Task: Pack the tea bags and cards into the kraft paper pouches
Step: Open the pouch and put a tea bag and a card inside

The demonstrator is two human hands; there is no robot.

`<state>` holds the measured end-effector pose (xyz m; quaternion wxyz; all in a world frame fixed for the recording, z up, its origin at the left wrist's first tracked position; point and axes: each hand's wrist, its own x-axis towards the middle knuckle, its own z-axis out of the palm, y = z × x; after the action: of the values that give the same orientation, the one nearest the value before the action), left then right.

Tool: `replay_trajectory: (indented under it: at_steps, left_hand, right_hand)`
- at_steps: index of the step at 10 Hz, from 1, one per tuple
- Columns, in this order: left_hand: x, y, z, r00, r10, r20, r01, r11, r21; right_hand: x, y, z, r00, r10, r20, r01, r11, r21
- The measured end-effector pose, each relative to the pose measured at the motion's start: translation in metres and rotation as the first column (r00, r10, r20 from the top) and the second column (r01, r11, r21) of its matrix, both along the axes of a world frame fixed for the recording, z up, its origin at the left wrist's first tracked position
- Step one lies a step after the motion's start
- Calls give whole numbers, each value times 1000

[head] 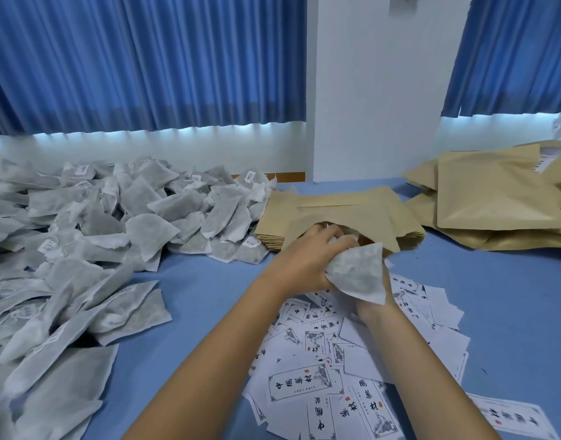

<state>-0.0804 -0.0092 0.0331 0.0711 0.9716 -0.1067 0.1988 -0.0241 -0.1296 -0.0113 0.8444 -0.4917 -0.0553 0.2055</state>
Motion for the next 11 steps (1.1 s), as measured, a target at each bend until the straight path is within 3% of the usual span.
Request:
replay_trajectory:
  at_steps: [2,3,4,5,6,8,9,11]
  left_hand:
    - [13,4,2,977,195,-83,-200,978,-62]
    - [26,-5,11,965,245,-90,-250,967,-50]
    - [35,-8,25,978,184,-101,-182,983,25]
    - [43,-14,31,927,352,-128,-344,936,76]
    - [54,-24,36,832,509,-218,-473,858,198]
    - [51,-30,36,973,207,-105,-170,943,288]
    - [54,-22,29,942,279,-186,-202,915,349]
    - [50,-18,30,952,236,-193,-119,871,477]
  right_hand:
    - [11,13,-4,991,-128,47,129,992,-15]
    - [12,15,-6,983,-156,91,166,980,-111]
    - [18,9,-2,978,-182,100,195,971,-135]
    - [16,9,2,977,-160,142,177,978,-115]
    - [12,13,6,988,-136,69,139,990,-39]
    - [27,-10,9,963,-240,-124,244,970,17]
    - [26,-10,10,970,-196,-145,195,981,-18]
    - [33,-12,10,980,-193,-47,177,957,-230]
